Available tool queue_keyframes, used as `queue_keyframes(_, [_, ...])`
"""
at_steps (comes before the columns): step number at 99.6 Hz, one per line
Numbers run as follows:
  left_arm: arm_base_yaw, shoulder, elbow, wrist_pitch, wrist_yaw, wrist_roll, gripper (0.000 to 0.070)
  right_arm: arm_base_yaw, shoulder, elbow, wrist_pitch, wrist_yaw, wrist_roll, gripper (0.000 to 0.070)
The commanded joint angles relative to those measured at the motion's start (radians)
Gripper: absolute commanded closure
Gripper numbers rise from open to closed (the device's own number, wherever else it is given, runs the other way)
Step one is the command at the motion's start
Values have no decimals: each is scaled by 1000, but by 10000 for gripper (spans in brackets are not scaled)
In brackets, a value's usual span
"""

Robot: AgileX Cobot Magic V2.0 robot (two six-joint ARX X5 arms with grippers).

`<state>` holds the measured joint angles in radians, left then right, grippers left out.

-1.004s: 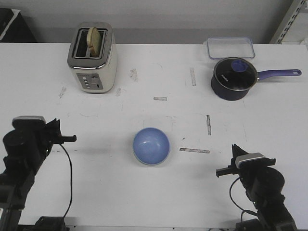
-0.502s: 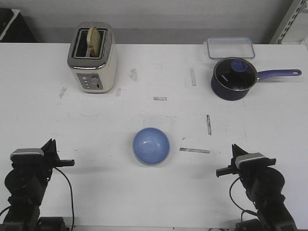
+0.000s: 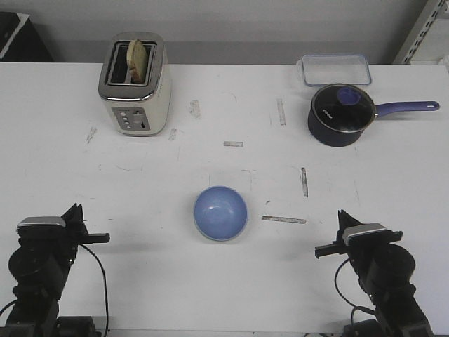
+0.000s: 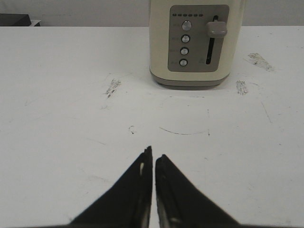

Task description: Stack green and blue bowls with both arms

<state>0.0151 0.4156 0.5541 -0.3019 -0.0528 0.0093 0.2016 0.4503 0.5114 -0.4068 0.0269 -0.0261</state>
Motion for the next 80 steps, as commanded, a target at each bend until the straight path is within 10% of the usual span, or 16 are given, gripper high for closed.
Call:
queue_keyframes(1, [0,1,9,12,-1,1,697,1,2,2,12,0,-5,699])
queue_keyframes(53, [0,-36,-17,20,-1,1,697,1,2,2,12,0,-5,699])
queue_keyframes(80, [0,-274,-319,261,2,1,698,1,2,2,12,0,-5,699])
